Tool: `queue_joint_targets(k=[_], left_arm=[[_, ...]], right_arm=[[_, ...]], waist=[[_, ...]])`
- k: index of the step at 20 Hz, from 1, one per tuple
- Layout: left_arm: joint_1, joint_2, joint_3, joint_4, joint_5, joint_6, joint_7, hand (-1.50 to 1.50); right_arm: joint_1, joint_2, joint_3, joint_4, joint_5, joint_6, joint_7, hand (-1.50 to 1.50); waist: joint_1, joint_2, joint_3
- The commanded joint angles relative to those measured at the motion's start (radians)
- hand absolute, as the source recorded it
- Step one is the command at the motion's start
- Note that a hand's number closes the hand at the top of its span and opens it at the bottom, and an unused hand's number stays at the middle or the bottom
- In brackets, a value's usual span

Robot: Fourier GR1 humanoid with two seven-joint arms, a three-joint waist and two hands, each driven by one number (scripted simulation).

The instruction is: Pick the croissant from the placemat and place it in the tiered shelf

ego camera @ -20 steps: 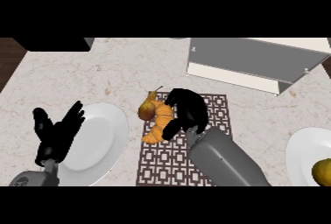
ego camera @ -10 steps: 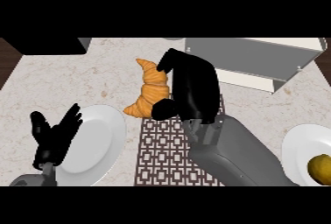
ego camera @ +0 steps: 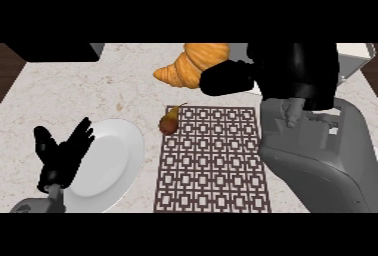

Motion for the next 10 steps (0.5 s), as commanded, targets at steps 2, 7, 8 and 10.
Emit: queue_joint_targets(k=[2,7,8,10], left_arm=[[-0.005,-0.036,-0.018,0.035,-0.021,0.013,-0.006,0.00],[-0.003,-0.035,-0.018,0.009,-0.023,0.009,0.024,0.00],[-0.032,-0.001,0.012,0.038,-0.011,-0.020,0.015,0.00],[-0.060,-0.022,0.016,0.064,-0.013,-0.019,0.008,0.00]], right_arm=[[-0.131,-0.058,-0.176,0.051,-0.042,0.128,0.116,1.50],[-0.237,-0.087,-0.250,0.192,-0.020,0.106,0.069,1.50],[-0.281,-0.135,-0.307,0.242,-0.051,0.128,0.025,1.50],[-0.245,-0.141,-0.303,0.240,-0.056,0.135,-0.007,1.50]], waist=[[0.004,0.007,-0.005],[0.018,0.009,-0.005],[0.017,0.011,-0.005],[0.010,0.010,-0.005]])
